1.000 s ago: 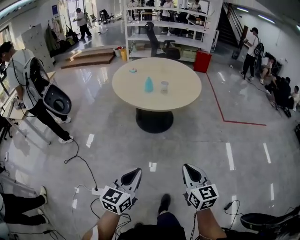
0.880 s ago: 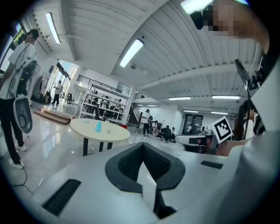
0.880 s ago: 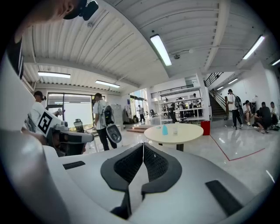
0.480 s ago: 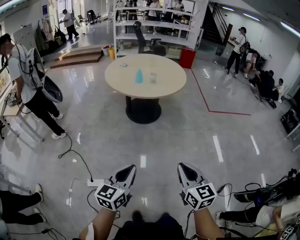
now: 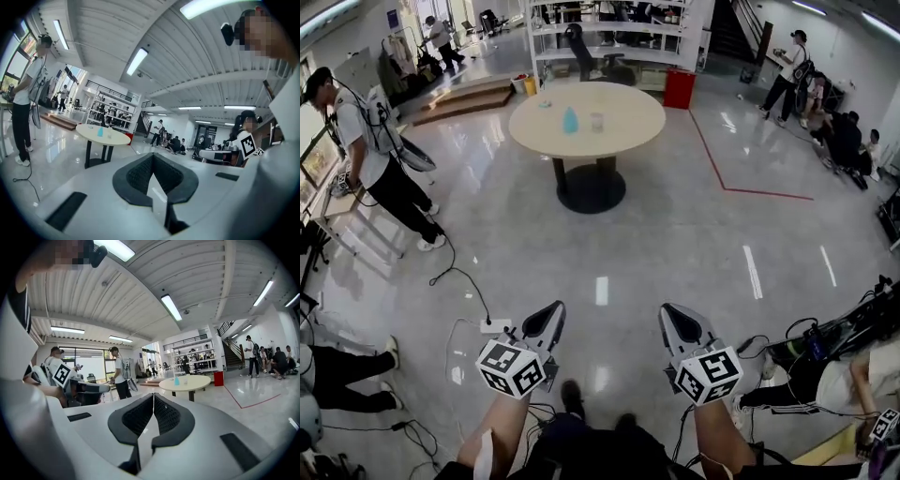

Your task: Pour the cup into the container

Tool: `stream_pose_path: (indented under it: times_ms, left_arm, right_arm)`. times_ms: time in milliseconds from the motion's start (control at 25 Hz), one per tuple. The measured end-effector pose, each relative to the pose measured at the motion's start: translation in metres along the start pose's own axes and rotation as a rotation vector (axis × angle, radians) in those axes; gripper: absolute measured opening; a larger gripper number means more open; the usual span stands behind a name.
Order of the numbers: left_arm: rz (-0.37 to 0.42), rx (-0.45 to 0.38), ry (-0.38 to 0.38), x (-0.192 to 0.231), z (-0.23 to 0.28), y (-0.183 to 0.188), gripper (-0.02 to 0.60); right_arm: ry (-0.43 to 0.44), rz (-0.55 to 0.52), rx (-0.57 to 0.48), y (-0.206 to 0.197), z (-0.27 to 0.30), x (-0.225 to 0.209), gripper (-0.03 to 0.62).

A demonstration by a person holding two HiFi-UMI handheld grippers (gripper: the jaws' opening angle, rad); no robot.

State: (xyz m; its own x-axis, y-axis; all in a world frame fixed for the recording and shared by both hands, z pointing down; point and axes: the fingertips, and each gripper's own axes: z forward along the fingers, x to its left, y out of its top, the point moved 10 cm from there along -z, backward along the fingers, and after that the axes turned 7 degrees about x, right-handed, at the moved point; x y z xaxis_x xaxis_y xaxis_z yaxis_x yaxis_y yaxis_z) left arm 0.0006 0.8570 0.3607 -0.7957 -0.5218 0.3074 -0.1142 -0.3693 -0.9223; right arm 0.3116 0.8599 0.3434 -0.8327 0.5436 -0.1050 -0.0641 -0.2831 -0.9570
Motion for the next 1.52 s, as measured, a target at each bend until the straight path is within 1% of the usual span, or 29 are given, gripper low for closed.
stream_pose_path:
  times_ms: [160, 240, 360, 520, 640, 760, 960, 1080, 1400, 1520]
  left_arm:
    - [-0.011, 0.003, 0.034, -0.030, -0.011, -0.017, 0.000]
    - [0.002, 0.010, 0.046, -0.038, -0.017, -0.018, 0.000]
    - [0.034, -0.006, 0.044, -0.050, -0.028, -0.012, 0.000]
    - [0.042, -0.038, 0.023, -0.058, -0.052, -0.009, 0.000]
    - [0.067, -0.045, 0.008, -0.055, -0.072, -0.003, 0.000]
    - [0.063, -0.042, 0.006, -0.045, -0.091, -0.006, 0.000]
    - [0.084, -0.062, -0.005, -0.038, -0.105, -0.003, 0.000]
    - [0.078, -0.064, 0.006, -0.036, -0.113, -0.003, 0.000]
    - [0.029, -0.084, -0.032, -0.034, -0.115, -0.003, 0.000]
    - [0.032, -0.074, -0.030, -0.034, -0.112, -0.006, 0.000]
  right_arm:
    - [0.017, 0.023, 0.009, -0.015, -0.029, -0.008, 0.008]
    - [0.012, 0.032, 0.002, -0.016, -0.037, -0.009, 0.008]
    - [0.001, 0.021, -0.023, -0.006, -0.047, -0.005, 0.007]
    - [-0.009, 0.011, -0.048, 0.005, -0.065, 0.014, 0.006]
    - [-0.023, 0.012, -0.065, 0.010, -0.067, 0.034, 0.006]
    - [-0.025, 0.020, -0.056, 0.008, -0.062, 0.055, 0.006]
    - [-0.022, 0.027, -0.041, 0.010, -0.053, 0.074, 0.005]
    - [-0.022, 0.022, -0.045, 0.013, -0.053, 0.084, 0.005]
    - [-0.006, 0.005, -0.042, 0.014, -0.051, 0.086, 0.005]
    - [-0.016, 0.004, -0.052, 0.012, -0.052, 0.084, 0.005]
